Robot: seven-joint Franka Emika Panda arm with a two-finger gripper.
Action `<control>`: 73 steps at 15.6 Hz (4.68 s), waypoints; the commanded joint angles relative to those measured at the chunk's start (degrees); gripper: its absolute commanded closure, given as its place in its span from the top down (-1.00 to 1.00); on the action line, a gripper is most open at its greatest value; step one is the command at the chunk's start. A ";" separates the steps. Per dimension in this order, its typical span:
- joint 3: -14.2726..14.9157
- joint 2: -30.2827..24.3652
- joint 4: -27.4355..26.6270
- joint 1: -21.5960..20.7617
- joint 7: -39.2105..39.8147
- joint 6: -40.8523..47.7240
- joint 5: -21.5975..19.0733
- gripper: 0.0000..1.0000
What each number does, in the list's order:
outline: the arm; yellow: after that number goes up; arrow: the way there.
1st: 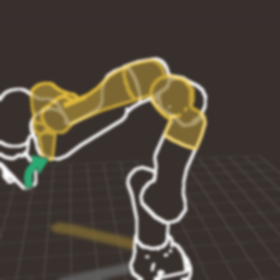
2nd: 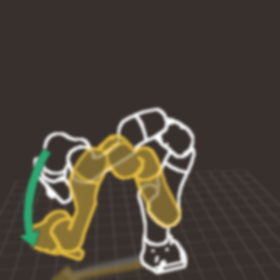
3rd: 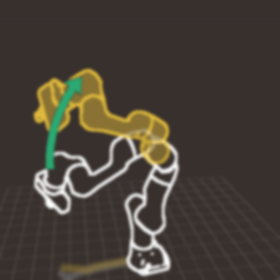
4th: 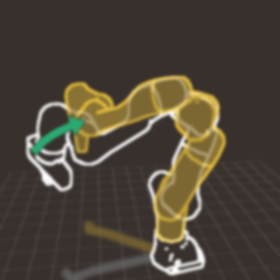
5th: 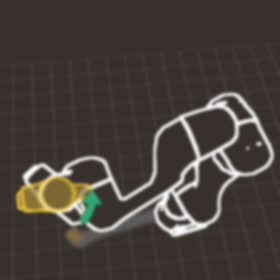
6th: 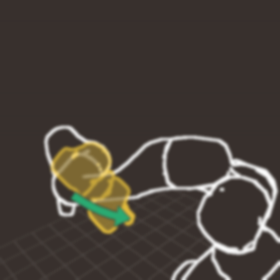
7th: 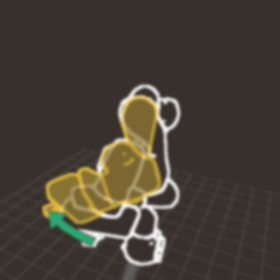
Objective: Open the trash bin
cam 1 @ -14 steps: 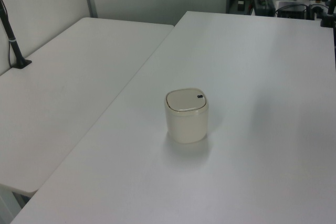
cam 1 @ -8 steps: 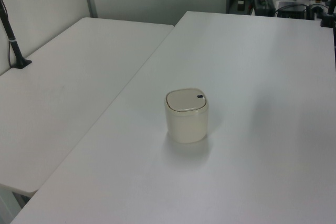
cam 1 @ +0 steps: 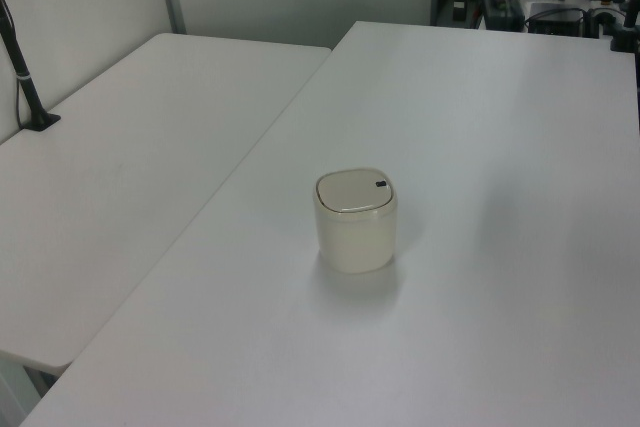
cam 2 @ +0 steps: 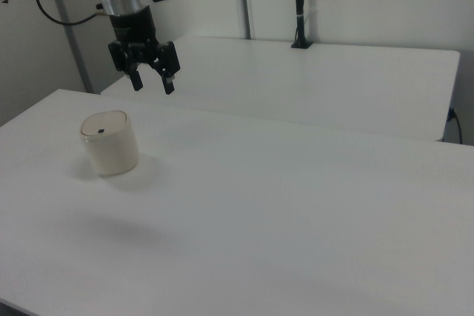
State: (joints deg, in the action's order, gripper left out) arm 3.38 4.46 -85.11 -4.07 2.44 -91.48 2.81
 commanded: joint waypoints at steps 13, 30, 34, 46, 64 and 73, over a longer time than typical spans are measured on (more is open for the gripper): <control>0.31 1.34 -1.64 -5.23 14.52 -1.49 -1.23 -0.85; 0.13 16.02 -1.82 -20.97 5.65 -22.60 -3.42 -1.00; 0.05 17.60 -1.82 -21.41 5.65 -24.96 -3.60 -1.00; -0.57 16.48 -1.38 -20.54 5.65 -24.36 -4.83 -1.00; 0.57 -1.02 -1.73 -0.76 3.01 1.74 0.09 -0.56; 0.66 -1.38 -1.64 1.08 3.01 2.19 0.44 1.00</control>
State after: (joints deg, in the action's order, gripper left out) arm 4.00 4.50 -85.23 -2.95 6.39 -89.63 2.51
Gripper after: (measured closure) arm 0.216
